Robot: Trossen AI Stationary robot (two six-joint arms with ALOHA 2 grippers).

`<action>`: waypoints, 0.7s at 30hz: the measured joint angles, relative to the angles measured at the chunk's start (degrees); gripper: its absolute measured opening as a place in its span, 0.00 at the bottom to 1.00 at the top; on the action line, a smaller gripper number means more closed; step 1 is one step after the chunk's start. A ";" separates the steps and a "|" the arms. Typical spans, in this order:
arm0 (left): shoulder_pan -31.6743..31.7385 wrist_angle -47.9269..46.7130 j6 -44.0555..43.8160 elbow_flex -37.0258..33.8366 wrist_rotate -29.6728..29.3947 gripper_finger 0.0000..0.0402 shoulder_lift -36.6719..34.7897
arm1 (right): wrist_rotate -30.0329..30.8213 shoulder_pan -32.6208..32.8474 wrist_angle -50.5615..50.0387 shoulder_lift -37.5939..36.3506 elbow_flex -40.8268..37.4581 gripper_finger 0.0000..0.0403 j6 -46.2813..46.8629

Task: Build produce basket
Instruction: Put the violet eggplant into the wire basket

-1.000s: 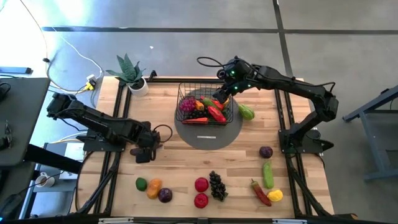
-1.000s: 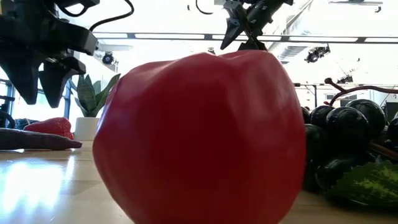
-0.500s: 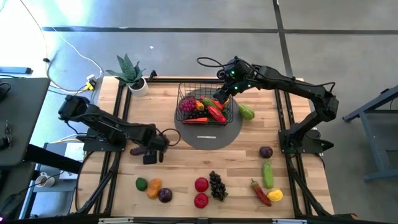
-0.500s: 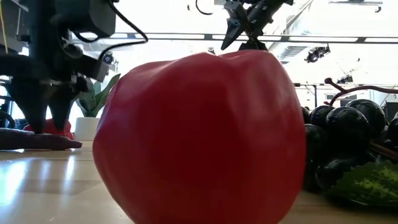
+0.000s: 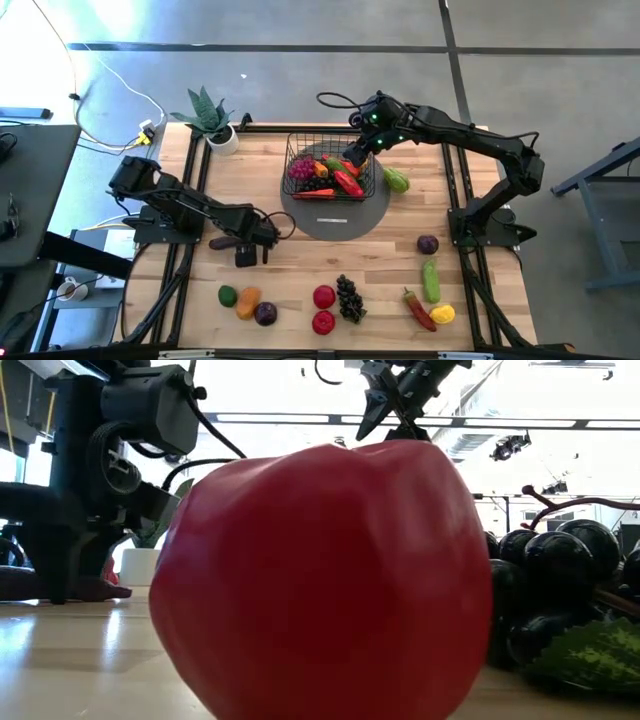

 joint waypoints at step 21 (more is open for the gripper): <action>0.00 -0.84 -0.74 10.34 1.00 0.10 -0.50 | -2.25 2.69 -8.26 -2.36 -0.02 0.68 0.02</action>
